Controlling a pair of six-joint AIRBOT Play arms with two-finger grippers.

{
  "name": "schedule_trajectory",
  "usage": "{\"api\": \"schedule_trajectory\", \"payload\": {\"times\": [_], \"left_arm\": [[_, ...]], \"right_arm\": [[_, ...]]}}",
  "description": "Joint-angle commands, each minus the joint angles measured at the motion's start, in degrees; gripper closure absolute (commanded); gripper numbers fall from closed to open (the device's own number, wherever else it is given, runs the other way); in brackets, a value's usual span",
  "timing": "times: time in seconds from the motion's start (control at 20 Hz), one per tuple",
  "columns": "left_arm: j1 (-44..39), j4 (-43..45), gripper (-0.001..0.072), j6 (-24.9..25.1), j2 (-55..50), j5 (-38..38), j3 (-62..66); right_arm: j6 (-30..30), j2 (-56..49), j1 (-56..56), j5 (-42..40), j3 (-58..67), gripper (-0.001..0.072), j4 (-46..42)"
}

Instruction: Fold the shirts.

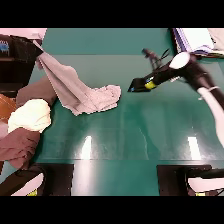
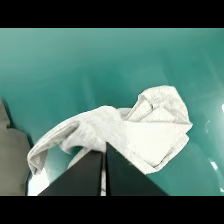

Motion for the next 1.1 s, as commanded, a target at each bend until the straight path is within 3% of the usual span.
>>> {"api": "schedule_trajectory", "payload": {"times": [0.0, 0.5, 0.55, 0.6, 0.65, 0.7, 0.85, 1.05], "left_arm": [[0.0, 0.92, 0.0687, 0.0, 0.13, -0.15, -1.9], [0.0, 0.87, 0.0687, 0.0, 0.13, 0.24, -1.9], [0.0, 0.87, 0.0687, 0.0, 0.13, 0.26, -1.9], [0.0, 0.87, 0.0687, 0.0, 0.13, 0.26, -1.9], [0.0, 0.87, 0.0687, 0.0, 0.13, 0.31, -1.9], [0.0, 0.87, 0.0687, -0.02, 0.13, 0.31, -1.88], [0.0, 2.1, 0.0687, -0.02, 0.48, 0.48, 0.07], [0.0, 3.89, 0.0688, -0.61, 2.08, 0.81, 11.32]], "right_arm": [[0.04, -8.02, 4.04, -4.37, -0.52, 0.0241, 4.04], [0.26, -20.31, 8.76, -1.38, 9.2, 0.0267, 4.02], [0.24, -20.37, 8.9, -1.4, 9.18, 0.033, 3.91], [0.22, -20.35, 8.96, -1.77, 9.18, 0.0469, 4.02], [0.22, -20.26, 9.07, -1.88, 9.2, 0.0654, 4.07], [0.22, -20.22, 9.11, -1.62, 9.35, 0.0699, 4.02], [-1.73, -16.2, 7.76, 3.98, 11.8, 0.07, 1.2], [-1.68, -2.1, 1.53, 11.23, 22.4, 0.07, -8.63]]}}
